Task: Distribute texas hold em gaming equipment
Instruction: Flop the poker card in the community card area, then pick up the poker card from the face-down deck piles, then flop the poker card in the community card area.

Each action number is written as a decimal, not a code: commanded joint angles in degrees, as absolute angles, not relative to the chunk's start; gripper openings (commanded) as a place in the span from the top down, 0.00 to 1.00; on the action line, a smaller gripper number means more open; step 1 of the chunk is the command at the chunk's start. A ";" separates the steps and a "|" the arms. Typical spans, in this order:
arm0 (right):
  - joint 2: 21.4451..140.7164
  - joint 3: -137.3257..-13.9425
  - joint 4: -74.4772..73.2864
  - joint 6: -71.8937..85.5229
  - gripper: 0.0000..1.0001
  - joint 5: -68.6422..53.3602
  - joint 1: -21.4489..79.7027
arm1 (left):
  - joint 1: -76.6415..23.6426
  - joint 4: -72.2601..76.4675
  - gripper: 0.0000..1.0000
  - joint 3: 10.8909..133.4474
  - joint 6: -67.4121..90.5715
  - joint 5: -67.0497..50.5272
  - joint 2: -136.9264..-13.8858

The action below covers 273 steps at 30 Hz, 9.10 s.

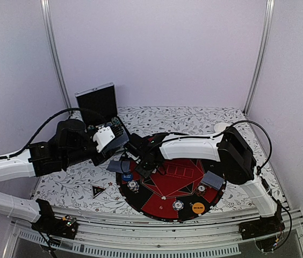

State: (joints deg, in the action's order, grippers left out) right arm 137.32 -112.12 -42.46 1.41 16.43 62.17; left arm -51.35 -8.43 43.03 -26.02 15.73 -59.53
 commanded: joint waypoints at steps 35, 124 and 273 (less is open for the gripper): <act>106.77 -84.04 -26.69 5.07 0.01 27.18 63.63 | -50.47 -7.47 0.44 44.25 -25.88 13.79 -59.40; 108.68 -94.26 -17.30 16.18 0.12 -16.61 59.26 | -54.76 -6.52 0.47 40.45 -32.52 5.54 -55.34; 125.93 -89.39 -32.44 -21.74 0.98 18.03 60.12 | -54.50 -6.07 0.46 39.81 -32.87 8.25 -54.93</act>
